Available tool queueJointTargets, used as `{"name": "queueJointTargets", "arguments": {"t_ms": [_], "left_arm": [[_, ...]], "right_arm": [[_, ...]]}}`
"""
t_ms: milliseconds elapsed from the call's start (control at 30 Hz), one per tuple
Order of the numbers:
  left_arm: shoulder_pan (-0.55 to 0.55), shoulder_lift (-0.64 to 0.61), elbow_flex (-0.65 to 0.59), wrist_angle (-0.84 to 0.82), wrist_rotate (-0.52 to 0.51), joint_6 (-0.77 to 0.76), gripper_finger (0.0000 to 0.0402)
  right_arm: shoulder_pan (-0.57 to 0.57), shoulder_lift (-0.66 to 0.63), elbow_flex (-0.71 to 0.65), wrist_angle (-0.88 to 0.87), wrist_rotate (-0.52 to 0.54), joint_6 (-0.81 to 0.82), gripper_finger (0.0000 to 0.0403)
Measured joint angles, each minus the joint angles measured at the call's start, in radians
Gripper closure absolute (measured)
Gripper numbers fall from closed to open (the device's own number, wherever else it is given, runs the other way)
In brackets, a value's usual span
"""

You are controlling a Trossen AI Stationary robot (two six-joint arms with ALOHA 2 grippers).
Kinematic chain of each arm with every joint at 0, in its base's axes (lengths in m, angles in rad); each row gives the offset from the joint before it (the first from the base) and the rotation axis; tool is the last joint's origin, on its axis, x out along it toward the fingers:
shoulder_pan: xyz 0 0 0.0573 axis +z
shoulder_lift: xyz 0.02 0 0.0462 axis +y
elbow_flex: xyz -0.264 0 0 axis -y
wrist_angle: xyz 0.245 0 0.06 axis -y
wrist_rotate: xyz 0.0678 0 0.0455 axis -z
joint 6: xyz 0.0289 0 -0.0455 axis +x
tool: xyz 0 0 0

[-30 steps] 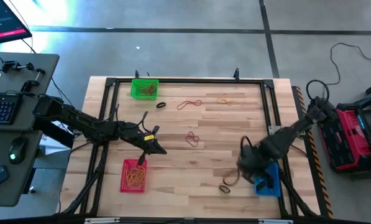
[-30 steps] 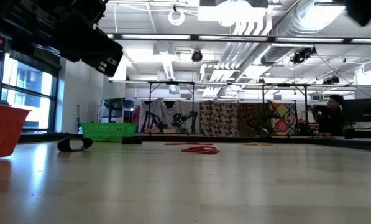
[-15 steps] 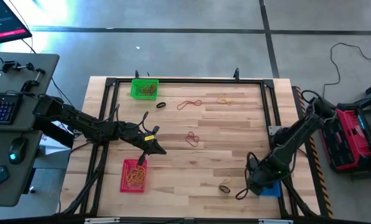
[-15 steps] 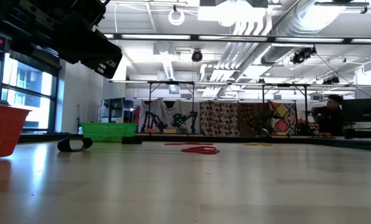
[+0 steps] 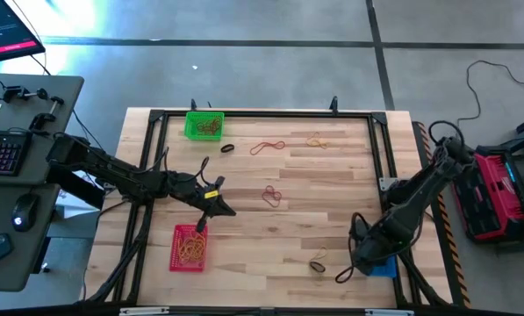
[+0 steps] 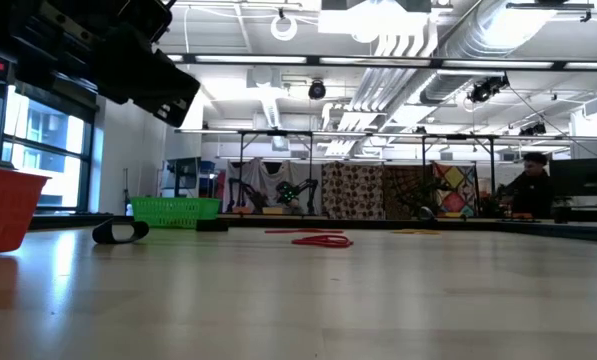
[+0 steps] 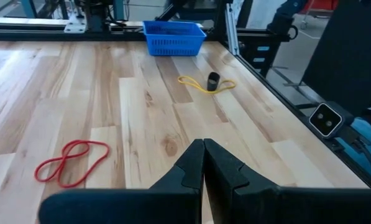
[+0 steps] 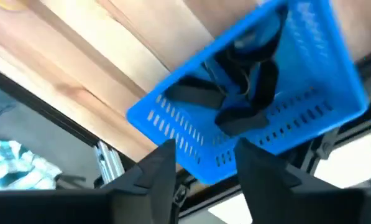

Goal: Sort rubber bands into baskets
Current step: Put the red rubber band into the green bin

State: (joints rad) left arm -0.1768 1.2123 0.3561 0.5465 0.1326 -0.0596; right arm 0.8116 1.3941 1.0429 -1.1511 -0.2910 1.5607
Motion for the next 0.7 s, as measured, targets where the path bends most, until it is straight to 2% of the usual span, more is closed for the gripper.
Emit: {"name": "queueJointTargets", "arguments": {"t_ms": [200, 400, 533, 700], "left_arm": [[0.0, 0.0, 0.0, 0.0, 0.0, -0.035, 0.0401], [0.0, 0.0, 0.0, 0.0, -0.015, -0.043, 0.0401], [0.0, 0.0, 0.0, 0.0, -0.041, -0.042, 0.0401], [-0.001, 0.0, 0.0, 0.0, -0.068, -0.044, 0.0401]], "right_arm": [[-0.043, 0.0, 0.097, -0.029, 0.249, -0.154, 0.023], [-0.166, 0.0, 0.059, 0.041, 0.506, -0.412, 0.0229], [-0.28, 0.0, -0.024, 0.261, 0.59, -0.603, 0.0229], [-0.424, 0.0, -0.174, 0.71, 0.607, -0.823, 0.0229]]}}
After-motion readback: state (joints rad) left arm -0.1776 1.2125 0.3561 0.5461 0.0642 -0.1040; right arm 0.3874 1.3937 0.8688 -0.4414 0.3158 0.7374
